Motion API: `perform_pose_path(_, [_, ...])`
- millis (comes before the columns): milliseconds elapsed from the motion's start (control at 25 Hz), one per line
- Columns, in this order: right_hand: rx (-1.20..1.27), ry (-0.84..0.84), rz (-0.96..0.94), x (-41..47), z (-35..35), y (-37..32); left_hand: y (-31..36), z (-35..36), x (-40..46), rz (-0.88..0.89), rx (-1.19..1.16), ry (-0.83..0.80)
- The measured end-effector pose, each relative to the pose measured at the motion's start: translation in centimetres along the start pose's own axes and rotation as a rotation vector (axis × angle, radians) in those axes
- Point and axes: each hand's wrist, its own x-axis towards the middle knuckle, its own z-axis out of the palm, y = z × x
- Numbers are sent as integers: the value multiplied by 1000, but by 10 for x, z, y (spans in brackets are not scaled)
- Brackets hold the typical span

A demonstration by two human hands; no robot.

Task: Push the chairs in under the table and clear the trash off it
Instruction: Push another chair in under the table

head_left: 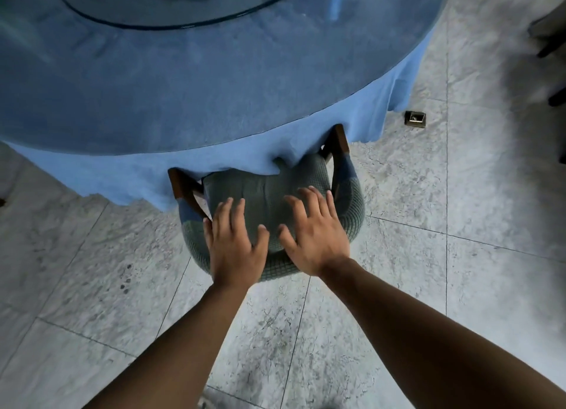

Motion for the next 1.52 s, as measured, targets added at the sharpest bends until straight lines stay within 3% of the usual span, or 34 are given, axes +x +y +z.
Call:
perform_pose_path(760, [-21,103,-128,126,9,11,-8,21,118,117,116,172])
perform_pose_path(1520, [-70,155,-216,252,16,20,-12,39,235,70,248,201])
